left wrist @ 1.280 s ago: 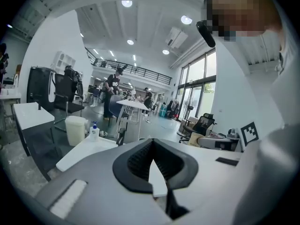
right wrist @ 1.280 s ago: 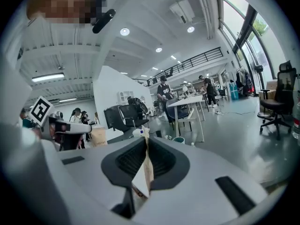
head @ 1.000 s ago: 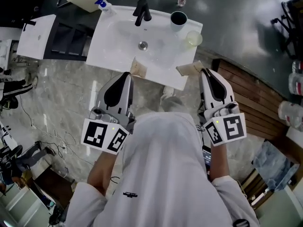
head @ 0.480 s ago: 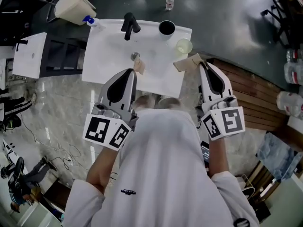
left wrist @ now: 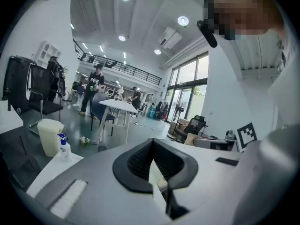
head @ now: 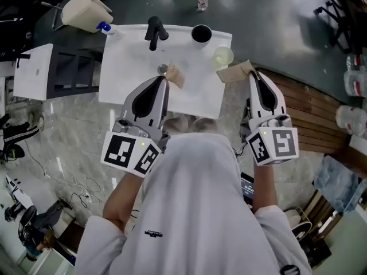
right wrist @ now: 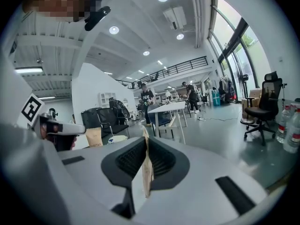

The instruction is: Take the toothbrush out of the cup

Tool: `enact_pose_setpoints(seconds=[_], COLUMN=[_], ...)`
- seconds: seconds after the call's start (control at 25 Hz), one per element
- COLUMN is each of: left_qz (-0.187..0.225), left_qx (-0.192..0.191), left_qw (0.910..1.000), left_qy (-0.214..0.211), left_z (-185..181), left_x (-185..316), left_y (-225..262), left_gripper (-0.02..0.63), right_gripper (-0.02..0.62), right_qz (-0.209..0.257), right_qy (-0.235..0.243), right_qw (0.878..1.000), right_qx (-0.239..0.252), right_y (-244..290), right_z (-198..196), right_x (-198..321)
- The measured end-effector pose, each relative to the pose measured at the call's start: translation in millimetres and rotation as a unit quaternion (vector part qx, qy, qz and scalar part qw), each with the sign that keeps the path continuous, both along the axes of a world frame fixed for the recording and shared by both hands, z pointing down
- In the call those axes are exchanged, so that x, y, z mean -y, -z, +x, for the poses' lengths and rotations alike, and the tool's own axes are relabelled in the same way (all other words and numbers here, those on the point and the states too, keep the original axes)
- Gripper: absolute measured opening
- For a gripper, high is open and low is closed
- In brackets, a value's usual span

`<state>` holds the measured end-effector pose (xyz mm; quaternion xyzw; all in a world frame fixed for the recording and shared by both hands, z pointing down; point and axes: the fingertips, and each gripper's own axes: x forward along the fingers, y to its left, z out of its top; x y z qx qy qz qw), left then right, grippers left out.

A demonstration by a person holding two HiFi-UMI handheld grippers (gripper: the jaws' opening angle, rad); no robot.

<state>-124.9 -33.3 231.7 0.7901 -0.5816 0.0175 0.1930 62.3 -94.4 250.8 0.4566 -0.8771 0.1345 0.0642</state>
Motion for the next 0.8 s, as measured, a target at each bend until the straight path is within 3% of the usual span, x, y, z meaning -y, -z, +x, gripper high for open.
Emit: enact_pose_setpoints(seconds=[0.8], left_qz=[-0.036], left_qx=[-0.003], left_qw=[0.9990], left_qy=[-0.025], left_z=[0], left_x=[73], left_y=[-46], left_gripper=[0.005], right_gripper=[0.015], right_qz=[-0.002], right_qy=[-0.037], right_qw=[0.999], right_qx=[-0.025], right_y=[-51], right_z=[-8], right_x=[84])
